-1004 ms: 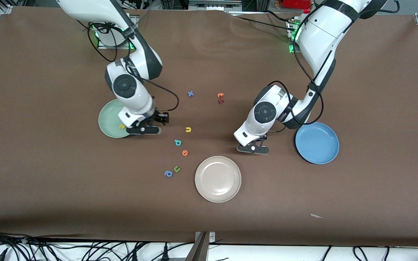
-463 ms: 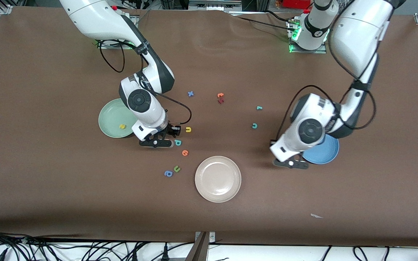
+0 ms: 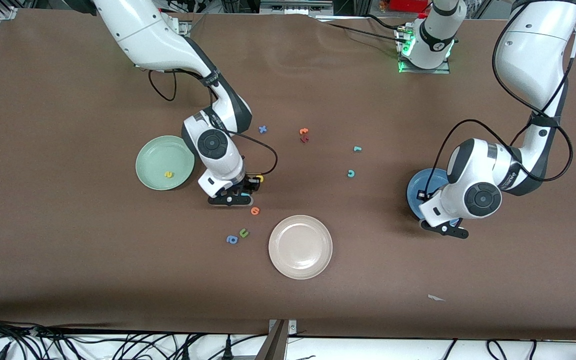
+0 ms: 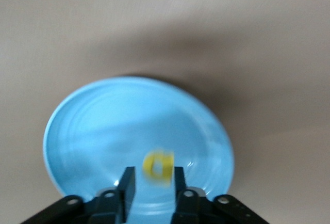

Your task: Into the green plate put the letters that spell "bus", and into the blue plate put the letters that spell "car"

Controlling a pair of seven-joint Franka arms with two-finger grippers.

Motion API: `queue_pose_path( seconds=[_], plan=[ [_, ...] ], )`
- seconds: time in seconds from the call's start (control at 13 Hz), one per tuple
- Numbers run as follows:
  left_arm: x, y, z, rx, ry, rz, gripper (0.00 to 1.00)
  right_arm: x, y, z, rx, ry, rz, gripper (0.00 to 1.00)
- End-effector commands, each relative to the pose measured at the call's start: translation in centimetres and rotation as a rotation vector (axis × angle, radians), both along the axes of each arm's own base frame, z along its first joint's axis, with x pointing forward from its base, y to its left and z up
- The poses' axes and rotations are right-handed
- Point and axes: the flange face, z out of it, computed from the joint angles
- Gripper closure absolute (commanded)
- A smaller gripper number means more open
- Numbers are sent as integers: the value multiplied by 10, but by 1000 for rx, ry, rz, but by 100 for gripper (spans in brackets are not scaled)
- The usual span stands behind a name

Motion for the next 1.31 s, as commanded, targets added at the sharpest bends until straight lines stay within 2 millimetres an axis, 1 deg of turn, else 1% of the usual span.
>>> queue_pose_path(
  seconds=[0.0, 0.08, 0.15, 0.23, 0.31, 0.39, 0.54, 0.62, 0.69, 0.77, 0.85, 0.93, 1.0, 1.08, 1.16, 1.24],
  plan=[
    [-9, -24, 5, 36, 14, -16, 0, 6, 7, 2, -1, -30, -4, 48],
    [-13, -45, 6, 53, 2, 27, 0, 8, 6, 2, -1, -32, -7, 48],
    [-20, -79, 7, 58, -16, 83, 0, 9, 7, 4, 5, -43, -6, 48],
    [-23, -100, 8, 19, -31, 168, 0, 10, 8, 5, 11, -72, 11, 48],
    [-26, -122, 9, -44, -56, 208, 0, 11, 7, 1, 6, -95, 32, 49],
    [-36, -142, 7, -60, -65, 210, 0, 10, 9, -3, 0, -98, 44, 49],
    [-53, -173, 4, -89, -90, 232, 0, 8, 8, -5, -3, -93, 46, 49],
    [-63, -179, 1, -94, -131, 254, 0, 7, 7, -7, -7, -88, 44, 49],
    [-78, -190, -3, -100, -169, 244, 0, 8, 6, -8, -8, -87, 46, 51],
    [-87, -194, -6, -106, -189, 250, 0, 8, 6, -7, -8, -87, 47, 61],
    [-96, -197, -12, -106, -196, 253, 2, 8, 5, -8, -10, -84, 47, 70],
    [-107, -206, -21, -114, -208, 258, 3, 7, 4, -9, -14, -79, 49, 78],
    [-117, -212, -28, -119, -230, 265, 4, 7, 4, -10, -16, -77, 51, 80],
    [-123, -212, -34, -105, -243, 261, 7, 6, 3, -11, -17, -74, 51, 81],
    [-129, -211, -39, -87, -246, 255, 13, 6, 2, -10, -26, -65, 52, 83],
    [-130, -213, -40, -87, -247, 256, 18, 7, 0, -6, -40, -51, 53, 83]
  ],
)
